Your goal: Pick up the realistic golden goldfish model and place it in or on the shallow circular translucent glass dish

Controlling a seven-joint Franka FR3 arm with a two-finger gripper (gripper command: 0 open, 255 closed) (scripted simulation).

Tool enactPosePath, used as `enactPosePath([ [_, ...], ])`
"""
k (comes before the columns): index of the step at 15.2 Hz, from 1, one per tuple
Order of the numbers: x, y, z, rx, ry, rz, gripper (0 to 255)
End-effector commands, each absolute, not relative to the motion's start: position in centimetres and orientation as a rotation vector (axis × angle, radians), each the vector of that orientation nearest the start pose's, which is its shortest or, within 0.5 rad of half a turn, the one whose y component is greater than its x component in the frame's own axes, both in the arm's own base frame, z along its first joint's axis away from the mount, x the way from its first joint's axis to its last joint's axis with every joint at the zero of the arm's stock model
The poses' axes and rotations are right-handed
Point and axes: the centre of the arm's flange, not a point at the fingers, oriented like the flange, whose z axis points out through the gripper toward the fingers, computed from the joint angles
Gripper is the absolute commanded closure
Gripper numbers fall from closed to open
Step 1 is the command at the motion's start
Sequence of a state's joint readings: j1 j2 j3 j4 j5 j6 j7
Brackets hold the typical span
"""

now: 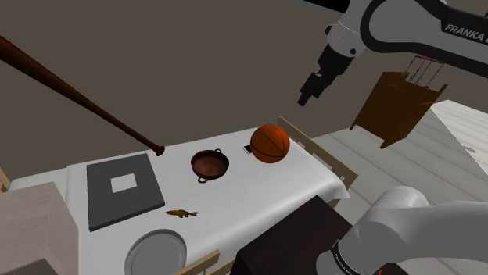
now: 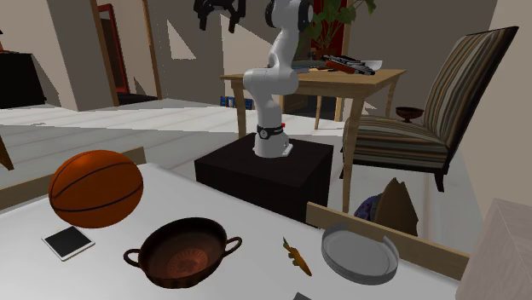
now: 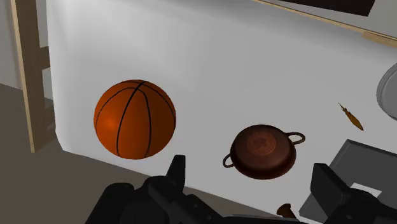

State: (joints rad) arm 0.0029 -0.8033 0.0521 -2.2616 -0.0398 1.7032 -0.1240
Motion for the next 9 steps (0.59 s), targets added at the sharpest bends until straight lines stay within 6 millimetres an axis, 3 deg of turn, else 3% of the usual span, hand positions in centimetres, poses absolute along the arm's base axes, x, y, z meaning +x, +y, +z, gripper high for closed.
enactPosePath([
  [1,31.3,2.1,65.4,-3.194,-0.269,-0.388,0],
  [9,37.1,4.6,57.2,-3.124,-0.485,-0.337,0],
])
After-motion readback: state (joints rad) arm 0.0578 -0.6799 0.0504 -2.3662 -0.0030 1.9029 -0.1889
